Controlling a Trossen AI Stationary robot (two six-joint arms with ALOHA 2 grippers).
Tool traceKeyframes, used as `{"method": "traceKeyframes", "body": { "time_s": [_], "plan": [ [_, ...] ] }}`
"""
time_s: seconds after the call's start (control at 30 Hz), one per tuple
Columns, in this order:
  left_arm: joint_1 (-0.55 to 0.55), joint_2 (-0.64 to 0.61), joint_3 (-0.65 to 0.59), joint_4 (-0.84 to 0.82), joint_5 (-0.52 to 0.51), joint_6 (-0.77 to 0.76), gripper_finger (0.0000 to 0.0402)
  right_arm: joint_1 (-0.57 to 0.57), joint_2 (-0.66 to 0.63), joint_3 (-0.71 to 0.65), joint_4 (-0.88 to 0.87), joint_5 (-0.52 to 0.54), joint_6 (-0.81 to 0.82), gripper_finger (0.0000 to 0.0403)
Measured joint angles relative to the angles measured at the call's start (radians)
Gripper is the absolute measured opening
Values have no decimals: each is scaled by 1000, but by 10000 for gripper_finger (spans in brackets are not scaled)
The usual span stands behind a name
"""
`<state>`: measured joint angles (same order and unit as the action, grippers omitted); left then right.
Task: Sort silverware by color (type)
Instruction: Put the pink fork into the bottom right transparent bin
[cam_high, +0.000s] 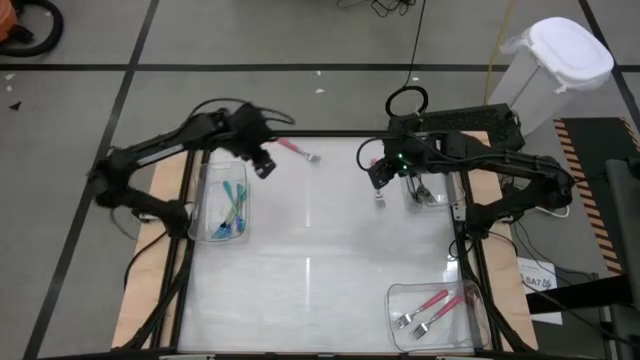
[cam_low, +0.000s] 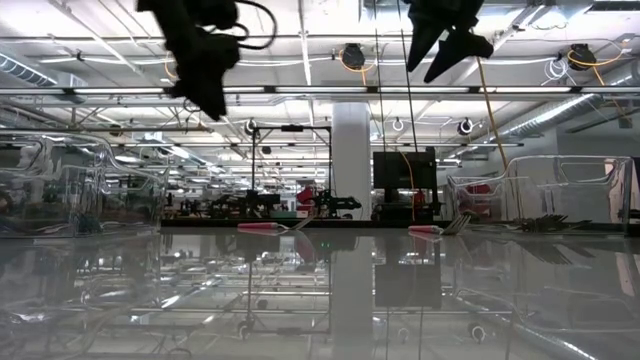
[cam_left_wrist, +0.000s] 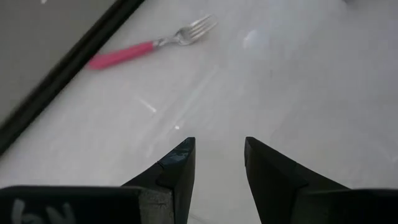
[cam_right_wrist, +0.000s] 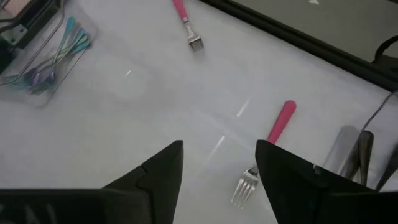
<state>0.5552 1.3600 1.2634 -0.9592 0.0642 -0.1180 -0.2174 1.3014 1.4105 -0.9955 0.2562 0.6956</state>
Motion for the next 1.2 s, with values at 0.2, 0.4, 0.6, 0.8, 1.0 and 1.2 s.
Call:
{"method": "traceKeyframes", "body": {
  "time_s": [0.2, 0.4, 0.6, 0.8, 1.0, 1.2],
  "plan": [
    [-21, -226, -231, 181, -33, -143, 140, -44, 0, 0, 1, 0, 1, 199],
    [-56, -240, -359, 422, -101, -134, 140, -56, 1, -1, 36, -25, 56, 199],
    [26, -136, -462, 733, 6, -21, 140, -56, 1, -1, 42, -25, 70, 199],
    [90, 48, -428, 773, 174, 207, 140, -56, 1, -1, 42, -24, 77, 199],
    [82, 195, -331, 775, 177, 436, 140, -55, 3, -1, 42, -23, 132, 199],
    [58, 343, -160, 753, 98, 507, 141, -32, 4, -1, 42, -23, 143, 199]
  ]
}}
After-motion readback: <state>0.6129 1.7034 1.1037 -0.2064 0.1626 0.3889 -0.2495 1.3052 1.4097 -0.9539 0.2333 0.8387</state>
